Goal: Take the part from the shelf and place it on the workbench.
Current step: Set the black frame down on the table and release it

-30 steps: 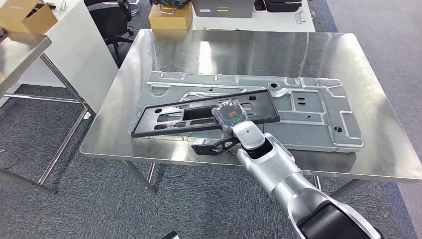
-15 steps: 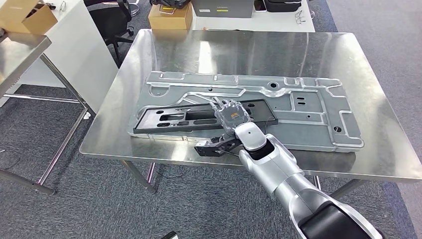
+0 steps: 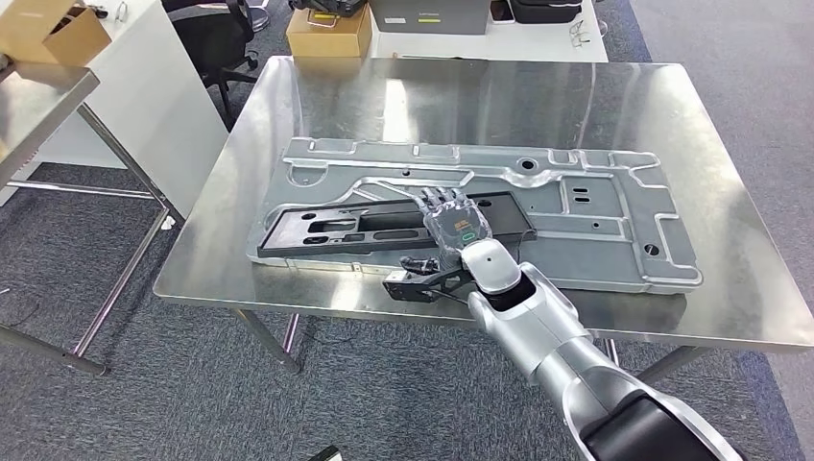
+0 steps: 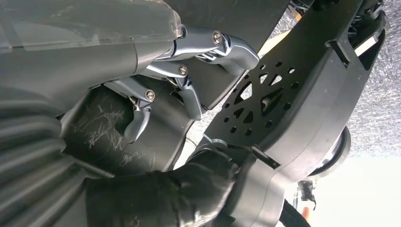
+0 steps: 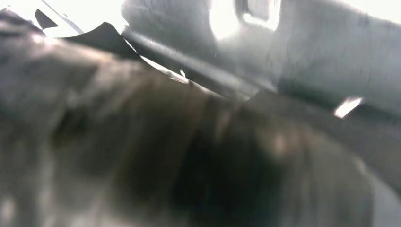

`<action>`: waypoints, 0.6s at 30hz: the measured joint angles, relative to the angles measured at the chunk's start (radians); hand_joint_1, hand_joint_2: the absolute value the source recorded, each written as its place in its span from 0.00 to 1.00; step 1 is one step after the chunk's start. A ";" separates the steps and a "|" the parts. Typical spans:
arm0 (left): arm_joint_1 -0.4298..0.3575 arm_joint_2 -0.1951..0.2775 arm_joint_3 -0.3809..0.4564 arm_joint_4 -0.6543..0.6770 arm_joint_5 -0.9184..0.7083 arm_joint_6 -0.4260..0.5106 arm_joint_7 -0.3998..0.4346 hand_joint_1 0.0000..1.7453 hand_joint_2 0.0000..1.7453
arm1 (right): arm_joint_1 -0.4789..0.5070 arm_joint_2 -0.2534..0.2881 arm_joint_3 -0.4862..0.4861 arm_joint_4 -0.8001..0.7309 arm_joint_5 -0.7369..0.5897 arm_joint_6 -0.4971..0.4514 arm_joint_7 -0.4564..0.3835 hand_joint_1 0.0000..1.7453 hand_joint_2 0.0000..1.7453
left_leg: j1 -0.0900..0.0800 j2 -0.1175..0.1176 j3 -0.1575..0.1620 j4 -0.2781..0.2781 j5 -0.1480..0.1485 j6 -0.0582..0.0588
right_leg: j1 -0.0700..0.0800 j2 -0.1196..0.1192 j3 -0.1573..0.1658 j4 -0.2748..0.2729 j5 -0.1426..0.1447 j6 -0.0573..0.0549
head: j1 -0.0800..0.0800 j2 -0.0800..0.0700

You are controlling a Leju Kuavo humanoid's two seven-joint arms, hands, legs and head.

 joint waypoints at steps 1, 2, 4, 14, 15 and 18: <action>0.000 0.000 0.000 -0.002 0.004 0.001 0.001 0.00 0.00 | 0.000 0.000 0.000 -0.001 -0.006 -0.020 0.001 0.00 0.00 | 0.000 0.000 0.000 0.000 0.000 0.000 | 0.000 0.000 0.000 0.000 0.000 0.000 | 0.000 0.000; 0.001 0.001 0.000 -0.003 0.008 0.001 0.001 0.00 0.00 | -0.001 0.000 0.000 -0.004 -0.011 -0.042 0.001 0.00 0.00 | 0.000 0.000 0.000 0.000 0.000 0.000 | 0.000 0.000 0.000 0.000 0.000 0.000 | 0.000 0.000; 0.003 0.002 0.000 -0.007 0.018 0.006 0.003 0.00 0.00 | -0.003 0.000 0.000 -0.013 -0.017 -0.081 0.000 0.00 0.00 | 0.000 0.000 0.000 0.000 0.000 0.000 | 0.000 0.000 0.000 0.000 0.000 0.000 | 0.000 0.000; 0.014 0.013 0.000 -0.073 0.084 0.092 0.030 0.00 0.00 | -0.017 0.030 0.000 -0.076 -0.020 -0.156 -0.011 0.00 0.00 | 0.000 0.000 0.000 0.000 0.000 0.000 | 0.000 0.000 0.001 0.000 0.000 0.000 | 0.000 0.000; 0.015 0.016 0.000 -0.084 0.090 0.106 0.036 0.00 0.00 | -0.018 0.035 0.000 -0.087 -0.023 -0.160 -0.013 0.00 0.00 | 0.000 0.000 0.000 0.000 0.000 0.000 | 0.000 0.000 0.001 0.000 0.000 0.000 | 0.000 0.000; 0.018 0.025 0.000 -0.123 0.105 0.135 0.049 0.00 0.00 | -0.020 0.047 0.002 -0.119 -0.027 -0.162 -0.018 0.00 0.00 | 0.000 0.000 0.000 0.000 0.000 0.000 | 0.000 0.000 0.001 0.000 0.000 0.000 | 0.000 0.000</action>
